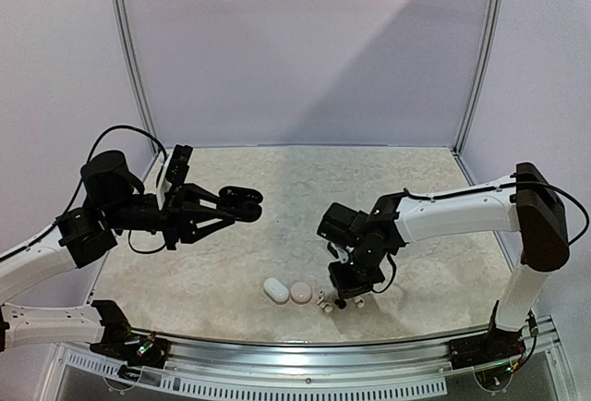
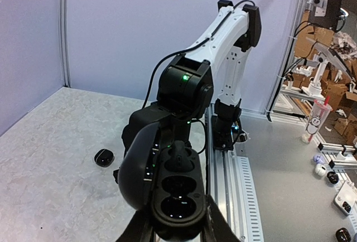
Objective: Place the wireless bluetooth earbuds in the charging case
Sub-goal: Pick up the left earbud from the corner of the board.
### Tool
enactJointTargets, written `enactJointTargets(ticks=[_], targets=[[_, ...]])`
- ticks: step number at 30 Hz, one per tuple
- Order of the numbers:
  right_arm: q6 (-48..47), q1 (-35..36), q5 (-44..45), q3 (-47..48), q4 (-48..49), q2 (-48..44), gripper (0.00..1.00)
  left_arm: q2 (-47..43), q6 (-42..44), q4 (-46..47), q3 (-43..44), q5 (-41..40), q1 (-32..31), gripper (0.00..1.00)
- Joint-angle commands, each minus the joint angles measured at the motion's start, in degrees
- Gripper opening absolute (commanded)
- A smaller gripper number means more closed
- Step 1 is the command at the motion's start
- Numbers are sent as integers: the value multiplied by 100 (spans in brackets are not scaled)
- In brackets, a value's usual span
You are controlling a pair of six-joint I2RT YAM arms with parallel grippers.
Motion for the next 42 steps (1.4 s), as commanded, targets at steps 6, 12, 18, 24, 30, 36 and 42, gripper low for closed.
enactJointTargets(ticks=[6,12,18,24,30,36,42], targets=[[21,8,-31,-179,179,180,14,-50,-31,28,-103,-37,70,0],[-85,8,-101,-175,267,297,15,-50,-15,19,-104,-33,78,0],[-120,10,-132,-171,332,334,16,-48,-9,10,-95,-38,78,0],[-93,35,-245,-253,419,387,17,-42,5,1,-95,-38,78,0],[-65,73,-275,-251,464,455,20,-52,3,3,-104,-26,78,0],[-70,80,-194,-200,394,452,13,-70,-6,-7,-104,-20,78,0],[-149,86,-5,76,83,328,8,-74,3,-34,-104,-11,78,0]])
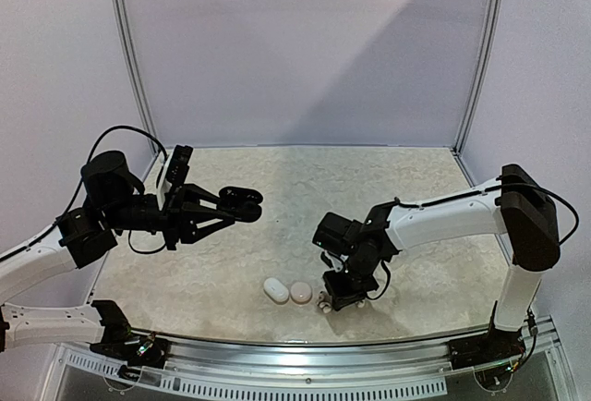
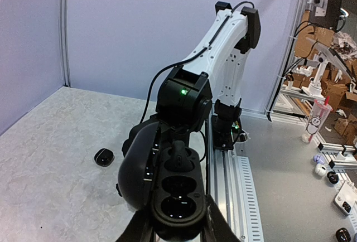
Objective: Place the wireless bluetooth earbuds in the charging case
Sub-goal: Pick up the left earbud from the corner of the board, then insert the left earbud into the left side groove of the charging case.
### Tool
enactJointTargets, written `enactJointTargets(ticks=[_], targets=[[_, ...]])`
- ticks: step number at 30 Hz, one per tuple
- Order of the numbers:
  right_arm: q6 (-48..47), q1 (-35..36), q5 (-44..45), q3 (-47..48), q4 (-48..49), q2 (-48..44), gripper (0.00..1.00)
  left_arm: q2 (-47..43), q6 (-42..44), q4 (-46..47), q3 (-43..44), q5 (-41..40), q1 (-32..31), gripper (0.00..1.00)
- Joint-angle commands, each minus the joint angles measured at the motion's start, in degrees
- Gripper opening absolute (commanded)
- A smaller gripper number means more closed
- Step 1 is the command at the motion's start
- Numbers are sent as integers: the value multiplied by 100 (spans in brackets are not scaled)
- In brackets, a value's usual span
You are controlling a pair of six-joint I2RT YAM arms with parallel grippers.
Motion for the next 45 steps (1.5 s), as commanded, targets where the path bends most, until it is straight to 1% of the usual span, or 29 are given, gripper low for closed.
enactJointTargets(ticks=[1,3,5,7,11,14,16,22,26,31,36,38,43,45], targets=[[-108,11,327,260,-398,10,9,-72,18,-34,-93,-9,71,0],[-160,8,357,333,-458,8,12,-72,34,-42,-93,-1,72,0],[-193,8,365,352,-486,14,18,-75,41,-38,-93,0,72,0],[-200,15,367,371,-544,49,21,-81,39,-47,-93,0,72,0],[-233,14,396,392,-567,103,25,-86,41,-60,-93,-1,72,0],[-289,14,420,472,-619,104,25,-71,54,-73,-72,0,72,0],[-344,11,415,511,-653,125,24,-61,67,-85,-67,12,72,0],[-392,11,394,548,-595,130,15,-58,68,-95,-59,6,72,0],[-444,18,402,603,-623,141,11,-65,67,-145,-49,8,67,0],[-438,14,380,572,-713,194,11,-67,74,-174,-40,0,72,0],[-455,14,366,584,-746,250,14,-66,74,-174,-41,-14,72,0],[-468,14,392,608,-746,282,13,-76,65,-174,-45,-26,73,0],[-519,14,434,701,-749,289,1,-75,68,-183,-49,-25,81,0],[-540,14,457,774,-829,285,0,-83,71,-204,-42,-27,81,0]])
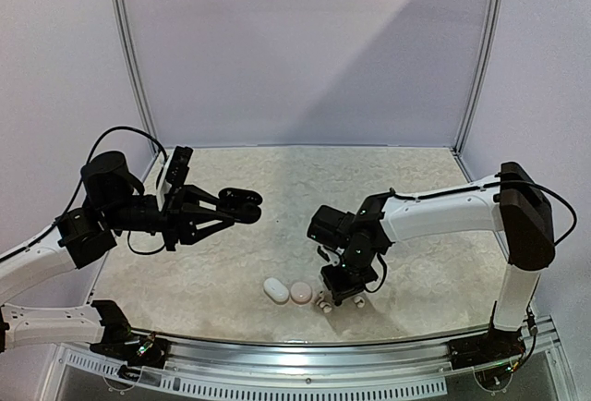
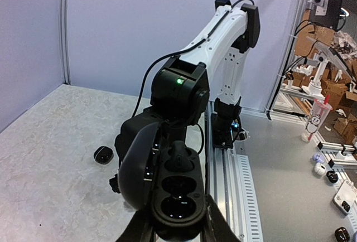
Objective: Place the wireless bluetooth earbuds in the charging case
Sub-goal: Insert the left earbud into the left side groove of the charging case.
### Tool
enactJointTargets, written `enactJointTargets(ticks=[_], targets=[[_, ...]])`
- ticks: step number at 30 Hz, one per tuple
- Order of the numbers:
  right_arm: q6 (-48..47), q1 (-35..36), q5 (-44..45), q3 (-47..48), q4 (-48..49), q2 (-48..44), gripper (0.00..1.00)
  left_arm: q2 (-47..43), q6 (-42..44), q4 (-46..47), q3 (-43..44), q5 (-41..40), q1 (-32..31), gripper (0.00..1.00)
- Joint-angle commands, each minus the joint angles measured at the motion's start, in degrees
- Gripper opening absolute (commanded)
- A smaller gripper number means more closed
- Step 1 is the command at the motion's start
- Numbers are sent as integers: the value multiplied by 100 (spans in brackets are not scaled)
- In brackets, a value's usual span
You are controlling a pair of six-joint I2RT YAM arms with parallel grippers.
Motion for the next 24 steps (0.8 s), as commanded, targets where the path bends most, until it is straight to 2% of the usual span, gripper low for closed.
enactJointTargets(ticks=[1,8,12,16,19,24], targets=[[-89,9,136,224,-179,116,0,-54,69,-132,-41,-21,81,0],[-451,22,447,727,-606,-464,0,-47,188,-122,-28,106,81,0],[-932,64,781,1012,-341,-1496,0,-46,518,-209,18,350,78,0],[-1668,518,1852,1415,234,-2553,0,18,1098,-367,109,603,72,0],[-2470,1047,2293,2156,315,-2537,0,100,1643,-712,219,744,31,0],[-3671,1741,2012,4228,-299,-1306,0,183,2433,-1294,473,637,-69,0]])
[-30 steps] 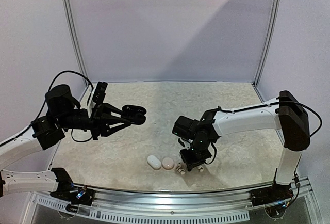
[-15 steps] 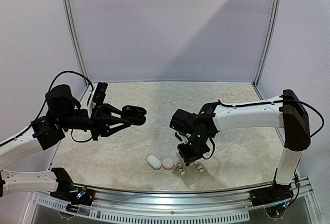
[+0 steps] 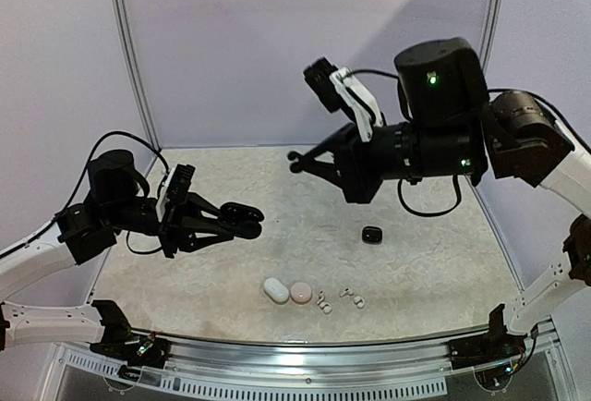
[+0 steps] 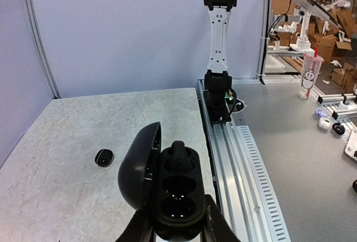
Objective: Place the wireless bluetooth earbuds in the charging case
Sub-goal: Insert the left earbud into the left side groove of the charging case.
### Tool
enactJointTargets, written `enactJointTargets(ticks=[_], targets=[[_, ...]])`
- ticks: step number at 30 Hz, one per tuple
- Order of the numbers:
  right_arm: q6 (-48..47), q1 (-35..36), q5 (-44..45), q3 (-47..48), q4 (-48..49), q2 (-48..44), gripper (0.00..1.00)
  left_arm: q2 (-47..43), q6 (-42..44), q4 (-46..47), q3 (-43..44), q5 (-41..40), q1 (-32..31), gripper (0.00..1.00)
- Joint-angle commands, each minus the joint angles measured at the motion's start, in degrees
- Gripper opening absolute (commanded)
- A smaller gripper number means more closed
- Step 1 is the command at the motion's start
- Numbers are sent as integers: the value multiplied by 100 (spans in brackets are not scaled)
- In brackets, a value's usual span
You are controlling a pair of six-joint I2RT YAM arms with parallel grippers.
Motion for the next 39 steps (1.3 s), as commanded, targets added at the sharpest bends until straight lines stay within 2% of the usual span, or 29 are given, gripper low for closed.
enactJointTargets(ticks=[1,4,5,13,24,39], targets=[[-1560,501,69,1521,-742,1387,0,79,983,-693,302,46,-84,0],[-2150,762,23,2958,-1412,2289,0,90,1140,-851,396,-41,-140,0],[-2237,804,29,3144,-1455,2527,0,100,1157,-895,411,-40,-155,0],[-2609,827,110,2946,-1225,2720,0,94,1336,-1162,463,-212,-255,0],[-2401,830,472,2768,-1920,2741,0,90,1518,-1348,510,-288,-302,0],[-2431,829,846,2724,-2032,2923,0,60,1837,-1459,559,-467,-406,0]])
